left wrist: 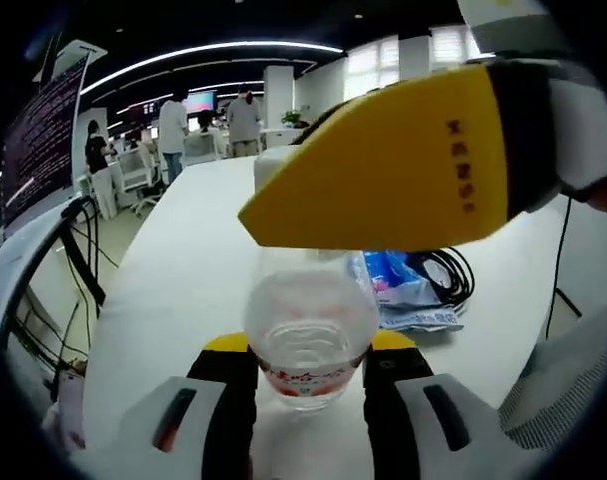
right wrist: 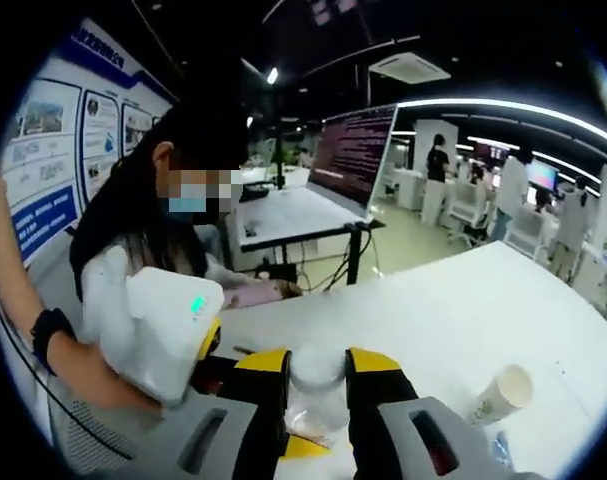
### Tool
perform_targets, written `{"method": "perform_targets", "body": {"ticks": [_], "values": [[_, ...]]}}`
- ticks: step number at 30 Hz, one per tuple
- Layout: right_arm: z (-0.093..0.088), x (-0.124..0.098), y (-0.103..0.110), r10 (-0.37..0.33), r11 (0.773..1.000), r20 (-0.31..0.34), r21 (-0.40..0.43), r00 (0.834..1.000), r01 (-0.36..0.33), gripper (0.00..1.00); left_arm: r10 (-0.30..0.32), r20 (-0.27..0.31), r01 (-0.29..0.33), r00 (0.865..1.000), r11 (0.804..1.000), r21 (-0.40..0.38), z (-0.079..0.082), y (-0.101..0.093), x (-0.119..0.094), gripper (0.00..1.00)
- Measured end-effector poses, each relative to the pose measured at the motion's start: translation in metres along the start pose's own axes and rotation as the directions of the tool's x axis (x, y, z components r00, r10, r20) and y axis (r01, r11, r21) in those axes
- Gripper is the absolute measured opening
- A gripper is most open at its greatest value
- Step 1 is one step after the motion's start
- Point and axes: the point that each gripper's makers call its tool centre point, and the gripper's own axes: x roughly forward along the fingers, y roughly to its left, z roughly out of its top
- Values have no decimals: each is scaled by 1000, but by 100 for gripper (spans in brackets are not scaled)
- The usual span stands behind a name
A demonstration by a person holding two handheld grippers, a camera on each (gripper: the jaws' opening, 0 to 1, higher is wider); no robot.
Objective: Arrange the tabletop items into an orderly group along one side of the table until the central work area is clear of visible clutter.
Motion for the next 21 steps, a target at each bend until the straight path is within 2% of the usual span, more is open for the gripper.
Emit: {"method": "perform_targets", "body": {"ticks": [9,16,21], "values": [[0,4,-5,17,1000,4,-11,1000,-17,19,-4,-10,4,1000,1000,-1,0,4,4,38],[9,4,-15,38,999,29,9,999,-38,20,-3,-3,3,1000,1000,15,11,11,11,38],[10,5,-31,12,999,30,41,999,-13,22,-19,8,19,1000,1000,18,20,13,17,37]]}}
